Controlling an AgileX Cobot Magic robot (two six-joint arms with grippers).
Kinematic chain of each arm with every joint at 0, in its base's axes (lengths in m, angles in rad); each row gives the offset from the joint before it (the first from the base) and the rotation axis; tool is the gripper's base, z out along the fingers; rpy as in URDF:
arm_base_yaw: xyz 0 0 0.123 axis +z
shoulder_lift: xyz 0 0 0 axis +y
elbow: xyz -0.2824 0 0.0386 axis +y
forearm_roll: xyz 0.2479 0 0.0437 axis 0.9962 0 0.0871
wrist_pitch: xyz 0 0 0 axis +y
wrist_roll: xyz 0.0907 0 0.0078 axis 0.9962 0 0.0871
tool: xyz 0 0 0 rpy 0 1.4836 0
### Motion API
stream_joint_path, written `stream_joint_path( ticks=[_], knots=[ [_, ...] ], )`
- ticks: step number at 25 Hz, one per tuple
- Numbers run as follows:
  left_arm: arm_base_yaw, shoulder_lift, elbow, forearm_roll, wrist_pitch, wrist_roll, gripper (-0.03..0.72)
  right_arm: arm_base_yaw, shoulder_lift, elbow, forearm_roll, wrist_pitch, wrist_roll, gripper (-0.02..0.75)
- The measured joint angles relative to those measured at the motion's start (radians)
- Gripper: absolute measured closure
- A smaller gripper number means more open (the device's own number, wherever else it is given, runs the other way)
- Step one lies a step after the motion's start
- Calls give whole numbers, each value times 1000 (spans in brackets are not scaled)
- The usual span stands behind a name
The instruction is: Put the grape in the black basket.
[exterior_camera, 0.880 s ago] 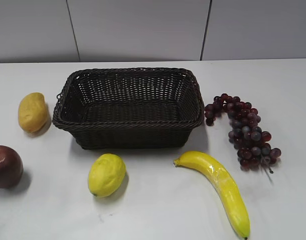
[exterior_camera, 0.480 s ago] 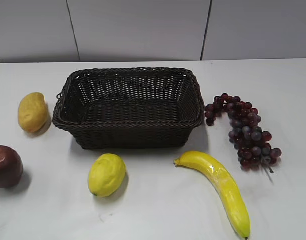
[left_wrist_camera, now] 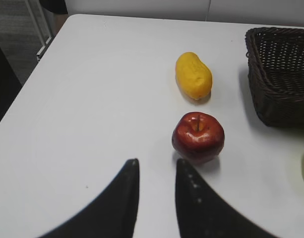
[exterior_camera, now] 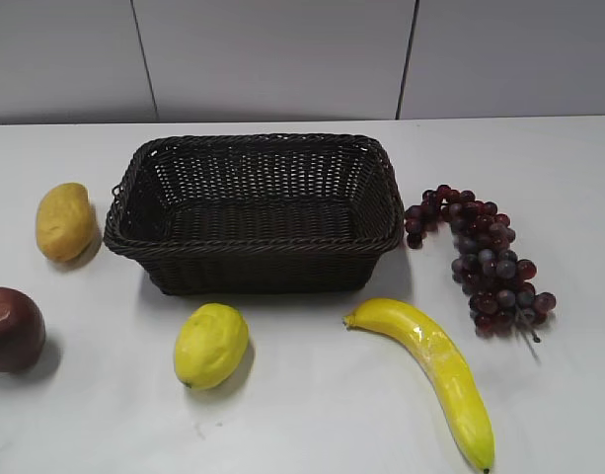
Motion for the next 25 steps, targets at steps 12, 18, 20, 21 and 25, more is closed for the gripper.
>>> stream_joint_path(
  ticks=[12, 18, 20, 21, 25],
  knots=[
    [0, 0, 0, 0, 0, 0, 455, 0, 487, 49, 32, -456, 1, 142],
    [0, 0, 0, 0, 0, 0, 453, 0, 782, 12, 57, -504, 1, 142],
    [0, 0, 0, 0, 0, 0, 453, 0, 880, -31, 62, -503, 1, 142],
    [0, 0, 0, 0, 0, 0, 453, 0, 934, -59, 63, -495, 1, 142],
    [0, 0, 0, 0, 0, 0, 453, 0, 1132, -180, 94, -430, -26, 142]
  ],
)
